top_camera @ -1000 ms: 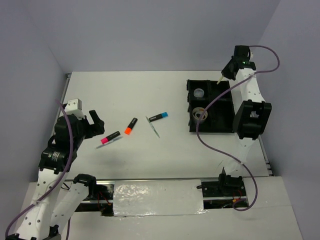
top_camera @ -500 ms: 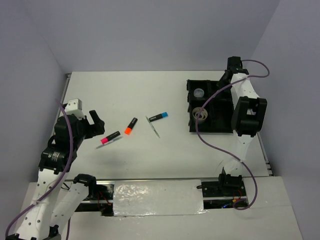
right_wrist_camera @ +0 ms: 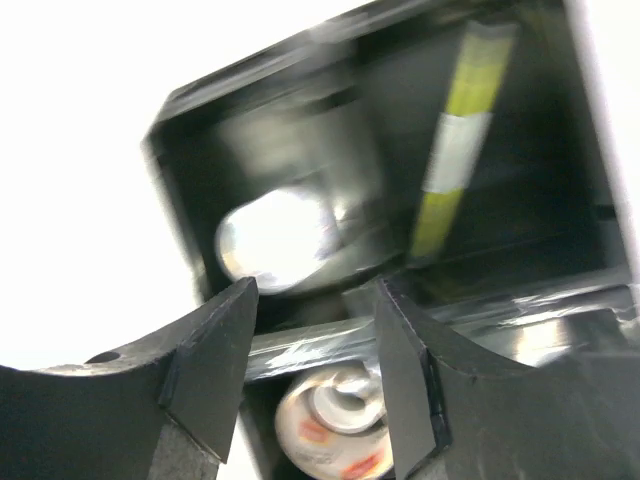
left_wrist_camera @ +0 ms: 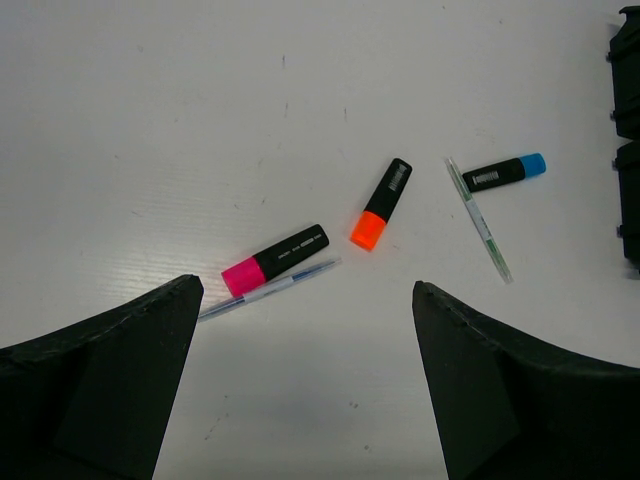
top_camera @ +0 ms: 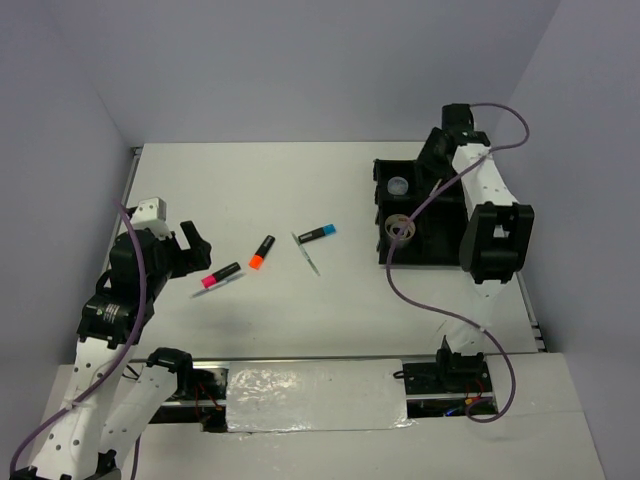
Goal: Sort the stationery into containers
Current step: Place the pen in the storage box, then pick up the pen from the center of the board.
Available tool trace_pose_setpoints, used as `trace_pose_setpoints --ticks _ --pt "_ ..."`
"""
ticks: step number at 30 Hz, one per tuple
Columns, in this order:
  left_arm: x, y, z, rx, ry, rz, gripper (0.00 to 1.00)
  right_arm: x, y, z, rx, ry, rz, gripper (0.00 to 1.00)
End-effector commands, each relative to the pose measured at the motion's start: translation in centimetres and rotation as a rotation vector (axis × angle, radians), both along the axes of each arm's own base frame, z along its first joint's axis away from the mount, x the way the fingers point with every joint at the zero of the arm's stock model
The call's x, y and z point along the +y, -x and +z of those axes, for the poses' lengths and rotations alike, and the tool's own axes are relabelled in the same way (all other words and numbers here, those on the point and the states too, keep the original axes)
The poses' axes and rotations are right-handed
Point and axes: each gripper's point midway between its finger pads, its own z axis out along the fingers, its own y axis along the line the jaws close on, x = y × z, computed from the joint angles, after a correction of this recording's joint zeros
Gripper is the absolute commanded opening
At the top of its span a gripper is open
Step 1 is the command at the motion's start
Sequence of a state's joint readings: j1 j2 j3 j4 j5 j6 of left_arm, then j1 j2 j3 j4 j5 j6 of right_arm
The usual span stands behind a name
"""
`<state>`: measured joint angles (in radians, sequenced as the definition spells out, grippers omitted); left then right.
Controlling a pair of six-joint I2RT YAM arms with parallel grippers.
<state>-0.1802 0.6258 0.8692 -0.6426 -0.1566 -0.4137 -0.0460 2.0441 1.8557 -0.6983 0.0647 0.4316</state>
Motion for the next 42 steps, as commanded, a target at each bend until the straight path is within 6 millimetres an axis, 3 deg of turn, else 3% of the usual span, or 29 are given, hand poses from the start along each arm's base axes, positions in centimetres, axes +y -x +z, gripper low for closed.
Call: trace_pose_setpoints --ticks 1,2,3,4,7,8,10,11,21,29,36,39,41,42 --pt "-0.1 -0.5 1.4 -0.059 -0.01 -0.014 0.99 13.8 2.8 8.6 -0.242 0.026 0.434 0.57" --pt "0.0 -0.5 1.4 -0.058 -0.012 -0.004 0.99 16.7 4.4 9.6 -0.279 0.028 0.531 0.56" --pt "0.6 -0.5 1.5 -0.058 -0.018 0.027 0.99 19.4 5.6 8.9 -0.288 0.031 0.619 0.55" --pt "0.8 -0.3 1.4 -0.052 -0.019 0.044 0.99 23.8 8.0 6.8 -0.28 0.042 0.764 0.55" --pt "1.3 -0.3 1.5 -0.057 -0.021 0.075 0.99 29.6 11.9 2.6 -0.207 0.101 0.928 0.55" --pt "1.3 -0.3 1.5 -0.058 -0.02 0.072 0.99 30.4 12.4 1.4 -0.174 0.13 0.941 0.55" --pt "1.1 -0.4 1.3 -0.05 -0.02 0.064 0.99 30.9 12.5 -1.5 -0.097 0.216 0.895 0.57" --pt "1.0 -0.4 1.3 -0.048 -0.019 0.06 0.99 31.9 13.3 -2.2 -0.084 0.233 0.907 0.59" --pt "0.3 -0.6 0.9 -0.036 -0.018 0.022 0.99 33.1 16.6 -8.2 0.061 0.226 0.958 0.58" --pt "0.3 -0.6 0.9 -0.036 -0.018 0.022 0.99 34.4 17.8 -10.2 0.105 0.234 1.004 0.54" --pt "0.2 -0.5 1.2 -0.048 -0.016 0.015 0.99 34.8 17.9 -12.8 0.175 0.253 1.003 0.44" --pt "0.1 -0.5 1.1 -0.045 -0.016 0.012 0.99 35.4 18.5 -14.0 0.208 0.233 1.031 0.29" --pt "0.1 -0.4 1.2 -0.049 -0.015 0.01 0.99 36.8 19.6 -14.4 0.217 0.185 1.089 0.13" --pt "0.1 -0.4 1.2 -0.051 -0.015 0.009 0.99 37.5 20.2 -14.5 0.221 0.163 1.111 0.11"
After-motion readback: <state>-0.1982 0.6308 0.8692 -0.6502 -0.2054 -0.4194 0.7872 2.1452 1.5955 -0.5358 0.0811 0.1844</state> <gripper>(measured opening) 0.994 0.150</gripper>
